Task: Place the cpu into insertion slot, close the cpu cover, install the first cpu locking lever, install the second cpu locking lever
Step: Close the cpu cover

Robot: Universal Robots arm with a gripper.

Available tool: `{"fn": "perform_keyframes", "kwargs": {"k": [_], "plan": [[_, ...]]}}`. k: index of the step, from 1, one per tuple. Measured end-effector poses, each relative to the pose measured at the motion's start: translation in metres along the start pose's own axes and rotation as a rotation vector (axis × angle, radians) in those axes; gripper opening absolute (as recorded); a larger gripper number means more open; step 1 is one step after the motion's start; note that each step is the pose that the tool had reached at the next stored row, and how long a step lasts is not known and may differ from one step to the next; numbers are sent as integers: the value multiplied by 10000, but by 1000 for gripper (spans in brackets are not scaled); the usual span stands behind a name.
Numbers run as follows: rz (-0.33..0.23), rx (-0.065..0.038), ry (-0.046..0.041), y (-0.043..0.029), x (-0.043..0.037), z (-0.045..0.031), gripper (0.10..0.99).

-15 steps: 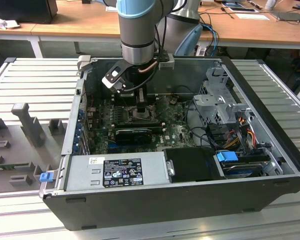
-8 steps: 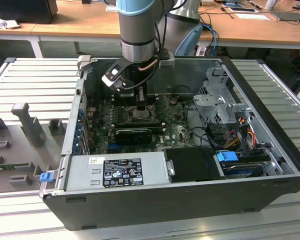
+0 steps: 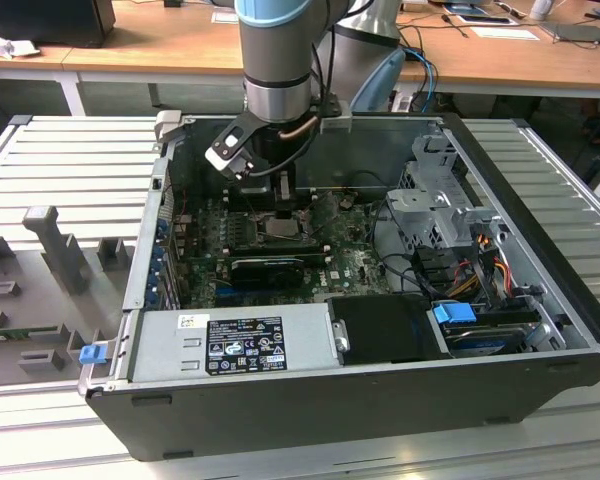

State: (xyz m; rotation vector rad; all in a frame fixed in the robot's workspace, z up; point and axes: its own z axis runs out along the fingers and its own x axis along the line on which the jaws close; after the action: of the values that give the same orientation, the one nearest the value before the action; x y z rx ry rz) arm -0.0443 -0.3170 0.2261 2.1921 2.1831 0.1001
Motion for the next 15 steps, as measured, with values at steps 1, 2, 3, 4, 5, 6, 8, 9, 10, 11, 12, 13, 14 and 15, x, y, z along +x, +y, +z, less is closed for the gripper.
{"fn": "perform_keyframes", "kwargs": {"k": [1,2,3,4,5,6,8,9,10,11,12,13,14,15], "plan": [[0,8,1,25,-3,3,106],[1,20,2,48,-5,4,106],[1,21,1,62,-6,6,106],[1,20,2,69,-7,7,106],[1,21,2,71,-7,7,106],[1,21,1,71,-7,7,106],[1,22,-1,71,-6,0,106],[1,21,1,73,-6,-20,106],[1,21,2,74,-6,-30,106],[1,20,2,75,-6,-38,106],[1,20,2,76,-6,-52,106],[1,21,1,78,-5,-80,106],[1,20,1,79,-5,-98,106],[1,20,1,81,-5,-119,106]]}}
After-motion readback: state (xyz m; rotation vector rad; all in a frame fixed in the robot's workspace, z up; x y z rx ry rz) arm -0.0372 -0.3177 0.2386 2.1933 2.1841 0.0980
